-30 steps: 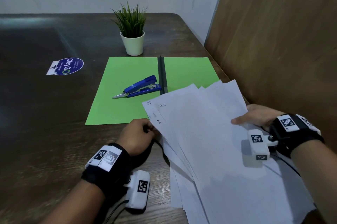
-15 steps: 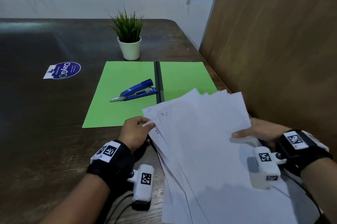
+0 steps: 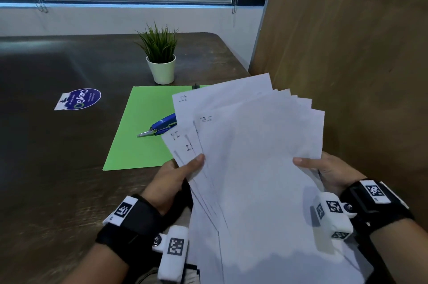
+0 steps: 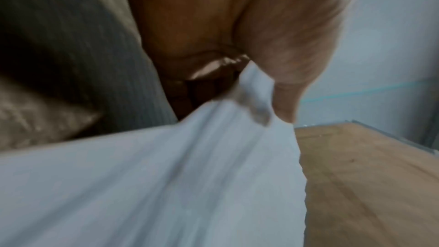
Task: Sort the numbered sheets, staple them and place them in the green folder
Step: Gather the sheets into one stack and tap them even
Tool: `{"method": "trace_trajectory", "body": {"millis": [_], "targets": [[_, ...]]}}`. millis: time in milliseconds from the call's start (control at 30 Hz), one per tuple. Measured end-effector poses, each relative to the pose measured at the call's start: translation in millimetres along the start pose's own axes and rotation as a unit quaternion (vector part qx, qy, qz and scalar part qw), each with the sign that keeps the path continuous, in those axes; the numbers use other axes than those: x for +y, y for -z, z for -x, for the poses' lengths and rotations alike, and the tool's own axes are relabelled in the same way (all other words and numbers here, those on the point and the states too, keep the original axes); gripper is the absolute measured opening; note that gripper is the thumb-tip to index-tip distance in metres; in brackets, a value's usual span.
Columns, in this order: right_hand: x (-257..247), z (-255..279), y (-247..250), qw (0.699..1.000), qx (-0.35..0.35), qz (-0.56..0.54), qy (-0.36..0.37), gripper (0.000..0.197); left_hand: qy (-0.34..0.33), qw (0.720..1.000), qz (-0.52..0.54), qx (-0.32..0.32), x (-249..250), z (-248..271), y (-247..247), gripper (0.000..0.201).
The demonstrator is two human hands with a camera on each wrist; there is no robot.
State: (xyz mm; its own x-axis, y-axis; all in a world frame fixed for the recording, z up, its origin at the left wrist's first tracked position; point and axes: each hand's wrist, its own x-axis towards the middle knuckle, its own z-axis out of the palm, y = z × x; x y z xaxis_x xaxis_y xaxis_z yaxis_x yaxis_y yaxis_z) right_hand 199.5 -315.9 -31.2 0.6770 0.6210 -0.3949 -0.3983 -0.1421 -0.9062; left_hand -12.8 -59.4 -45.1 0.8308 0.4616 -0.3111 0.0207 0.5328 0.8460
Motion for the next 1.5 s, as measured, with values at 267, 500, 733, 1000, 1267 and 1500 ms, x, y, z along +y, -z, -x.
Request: {"method": "trace_trajectory", "body": {"millis": [267,500,733,1000,1267,1500], "targets": [[-41,5,-16,0.992,-0.076,0.067,0.069,0.092,-0.098,0.994,0.015,0.034,30,-13,-11,0.039],[-71,0,-59,0.983,-0.089,0.119,0.105,0.04,-0.129,0.99,-0.046,0.042,63,-20,-40,0.034],[-35,-2,-60,0.984,-0.086,0.138,0.073,0.035,-0.115,0.991,0.023,0.062,52,-19,-24,0.03],[-44,-2,-54,0.988,0.053,-0.035,0.14,0.037,-0.052,0.983,-0.177,-0.024,22,-5,-9,0.029],[-58,4,-52,0.982,0.079,0.049,0.162,0.034,-0.025,0.973,-0.229,-0.029,28,-4,18,0.037],[-52,6,-67,0.987,0.039,0.069,0.137,0.021,-0.067,0.963,-0.261,-0.022,31,-5,9,0.022]]}}
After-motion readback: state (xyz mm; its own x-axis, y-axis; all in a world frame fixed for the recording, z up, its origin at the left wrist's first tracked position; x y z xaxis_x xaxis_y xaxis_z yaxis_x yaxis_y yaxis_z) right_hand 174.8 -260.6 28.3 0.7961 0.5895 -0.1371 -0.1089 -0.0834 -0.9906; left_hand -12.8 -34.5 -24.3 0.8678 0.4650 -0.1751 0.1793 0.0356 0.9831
